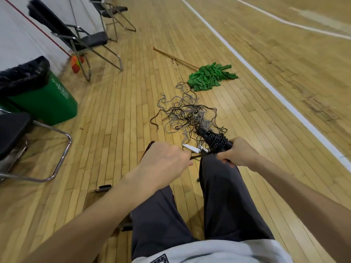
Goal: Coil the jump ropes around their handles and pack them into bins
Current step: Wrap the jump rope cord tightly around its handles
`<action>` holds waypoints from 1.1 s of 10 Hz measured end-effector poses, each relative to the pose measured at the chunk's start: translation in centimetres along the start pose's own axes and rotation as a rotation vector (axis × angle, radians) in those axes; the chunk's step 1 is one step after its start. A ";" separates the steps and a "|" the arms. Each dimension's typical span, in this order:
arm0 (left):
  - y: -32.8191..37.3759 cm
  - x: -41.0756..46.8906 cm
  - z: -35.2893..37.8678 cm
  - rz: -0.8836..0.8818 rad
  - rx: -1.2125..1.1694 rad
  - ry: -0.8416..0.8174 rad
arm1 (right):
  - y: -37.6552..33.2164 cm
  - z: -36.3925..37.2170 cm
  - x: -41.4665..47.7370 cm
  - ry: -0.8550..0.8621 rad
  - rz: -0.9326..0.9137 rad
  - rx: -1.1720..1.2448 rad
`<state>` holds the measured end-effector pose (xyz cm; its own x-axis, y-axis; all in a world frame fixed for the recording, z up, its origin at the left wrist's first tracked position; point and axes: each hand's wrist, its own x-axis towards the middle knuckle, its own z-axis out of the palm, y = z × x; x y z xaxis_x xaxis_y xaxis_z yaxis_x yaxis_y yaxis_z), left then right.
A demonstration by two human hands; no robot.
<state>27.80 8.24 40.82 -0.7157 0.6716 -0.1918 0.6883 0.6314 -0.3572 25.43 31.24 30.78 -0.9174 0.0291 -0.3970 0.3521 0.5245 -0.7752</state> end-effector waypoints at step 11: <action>-2.9 2.5 4.5 -0.006 -0.848 0.479 | -6.2 0.0 -11.0 -0.940 -0.403 0.000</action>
<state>23.47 6.37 37.27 -0.7242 0.6356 0.2673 0.6762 0.5786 0.4560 33.36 27.68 40.04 -0.4508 -0.8287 -0.3317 0.0498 0.3476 -0.9363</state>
